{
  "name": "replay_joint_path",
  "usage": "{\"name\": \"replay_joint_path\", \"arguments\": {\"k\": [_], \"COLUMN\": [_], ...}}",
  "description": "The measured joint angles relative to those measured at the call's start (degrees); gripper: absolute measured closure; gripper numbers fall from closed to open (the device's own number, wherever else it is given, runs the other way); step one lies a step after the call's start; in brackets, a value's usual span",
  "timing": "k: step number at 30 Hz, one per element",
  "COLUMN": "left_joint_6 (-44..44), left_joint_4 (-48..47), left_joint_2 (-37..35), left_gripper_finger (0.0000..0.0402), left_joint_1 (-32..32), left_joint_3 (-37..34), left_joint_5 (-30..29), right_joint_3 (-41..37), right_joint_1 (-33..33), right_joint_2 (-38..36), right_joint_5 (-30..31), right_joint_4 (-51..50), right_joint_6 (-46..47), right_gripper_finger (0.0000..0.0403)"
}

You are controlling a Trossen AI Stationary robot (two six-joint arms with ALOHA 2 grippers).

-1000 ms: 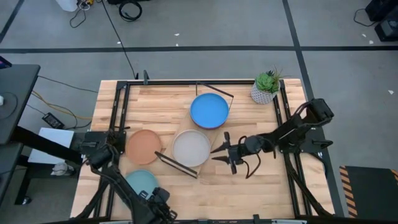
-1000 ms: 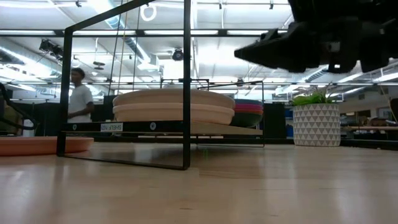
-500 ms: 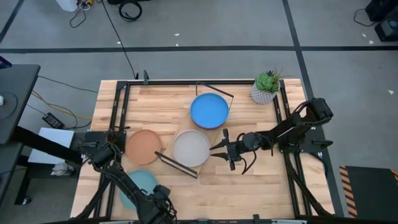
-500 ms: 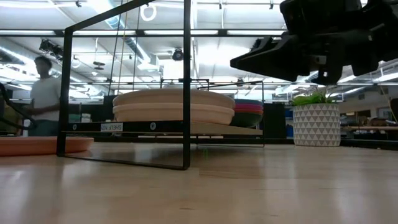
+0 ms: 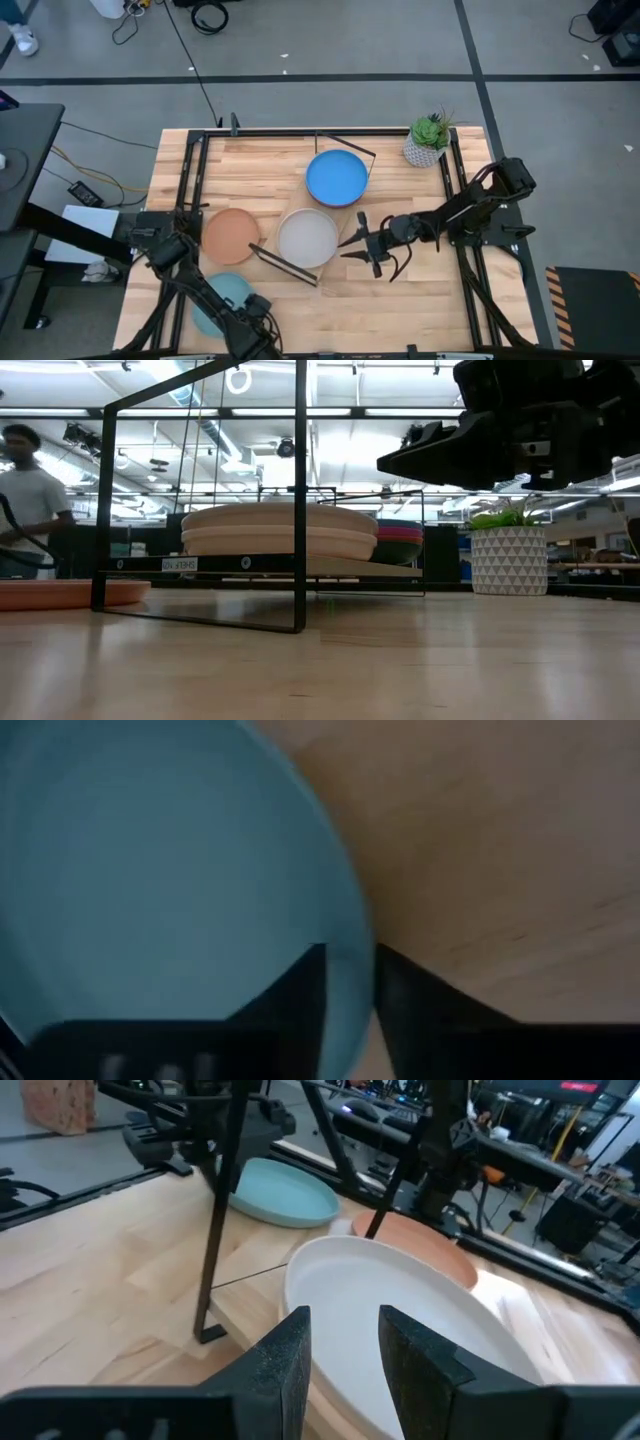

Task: Place and stack plates onto a shelf
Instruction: Stack the light blue plate on top of the gray plate on the shelf

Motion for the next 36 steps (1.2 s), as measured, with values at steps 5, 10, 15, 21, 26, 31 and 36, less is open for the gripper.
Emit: {"name": "replay_joint_path", "arguments": {"k": [5, 10, 15, 21, 26, 31, 36], "left_joint_6": [4.56, 11.13, 18.57, 32.81, 54.11, 63.95, 55.97], "left_joint_4": [-0.01, -0.8, 3.36, 14.18, 20.9, 17.16, 9.35], "left_joint_2": [-0.02, -3.89, -9.47, -13.14, -13.18, -13.19, -13.11], "left_gripper_finger": [0.0386, 0.0382, 0.0383, 0.0383, 0.0384, 0.0384, 0.038], "left_joint_1": [1.79, 4.71, 6.83, 9.13, 10.47, 14.43, 21.91], "left_joint_3": [2.3, 8.79, 18.26, 27.16, 32.42, 33.99, 32.39], "left_joint_5": [2.71, 6.03, 5.72, -0.59, -6.2, -15.64, -18.3], "right_joint_3": [0.0, 0.02, 0.02, 0.0, 0.0, 0.0, 0.0], "right_joint_1": [1.2, 2.45, 3.75, 6.49, 9.13, 12.42, 17.35], "right_joint_2": [0.0, 0.0, 0.0, 0.0, -0.02, -0.02, -0.02], "right_joint_5": [0.04, 0.14, 2.82, 11.29, 15.08, 18.97, 24.68], "right_joint_4": [-1.51, -2.94, -5.46, -12.21, -16.49, -20.15, -24.47], "right_joint_6": [1.86, 3.97, 5.57, 10.15, 15.22, 20.42, 26.83], "right_gripper_finger": [0.0277, 0.0277, 0.0277, 0.0277, 0.0277, 0.0277, 0.0277]}}
